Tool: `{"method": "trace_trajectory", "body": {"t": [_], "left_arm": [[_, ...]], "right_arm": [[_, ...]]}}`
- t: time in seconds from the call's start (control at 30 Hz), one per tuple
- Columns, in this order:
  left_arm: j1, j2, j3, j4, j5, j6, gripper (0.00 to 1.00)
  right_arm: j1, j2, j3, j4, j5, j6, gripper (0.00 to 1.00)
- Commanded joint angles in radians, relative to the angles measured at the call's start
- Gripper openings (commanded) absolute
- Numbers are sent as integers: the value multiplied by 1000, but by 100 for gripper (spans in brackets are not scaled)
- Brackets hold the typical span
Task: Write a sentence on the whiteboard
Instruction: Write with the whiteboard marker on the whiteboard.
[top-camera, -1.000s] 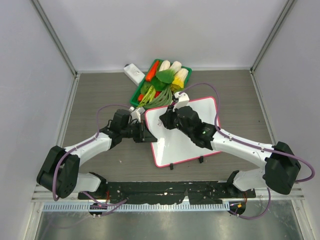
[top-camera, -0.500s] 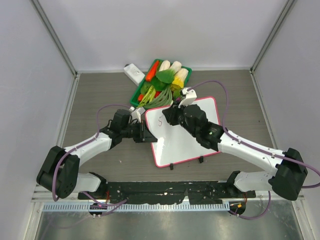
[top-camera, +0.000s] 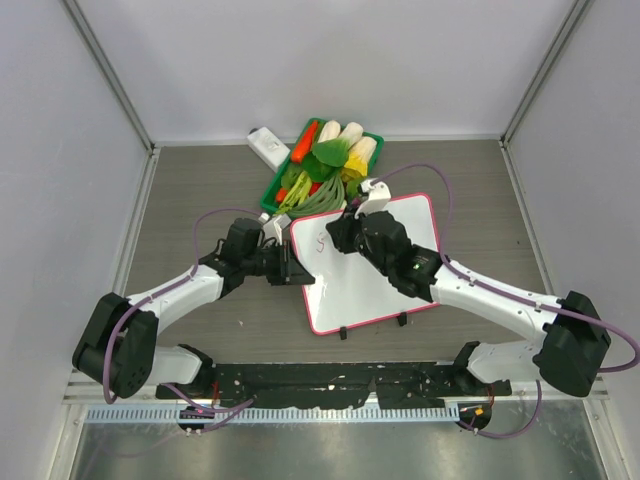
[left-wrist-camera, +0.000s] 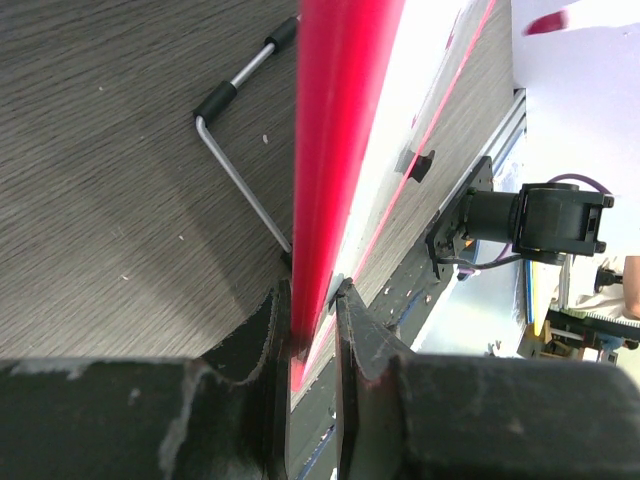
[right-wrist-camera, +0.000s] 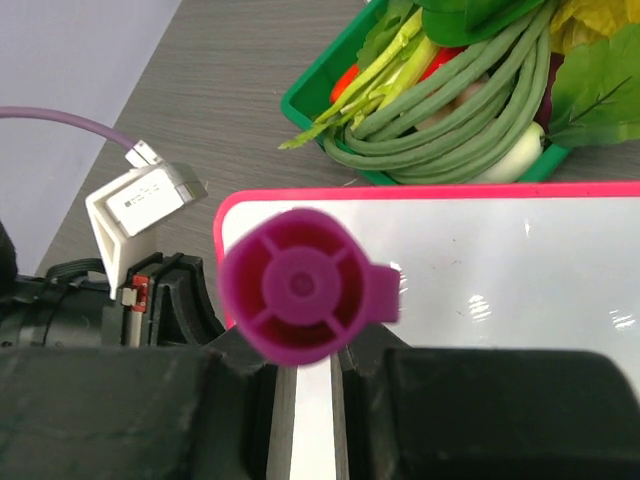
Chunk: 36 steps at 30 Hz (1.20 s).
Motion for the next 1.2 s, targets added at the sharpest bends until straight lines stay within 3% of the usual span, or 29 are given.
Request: {"method": "trace_trajectory", "body": {"t": [0.0, 0.6, 1.17], "left_arm": [[-15, 10, -3, -112, -141, 75, 0], [-20, 5, -5, -118, -152, 77, 0], [-23, 8, -8, -118, -158, 80, 0]], "right_arm": [[1, 13, -13, 43, 28, 9, 1], [1, 23, -64, 64, 54, 19, 2], [0, -12, -68, 11, 176, -8, 1]]}}
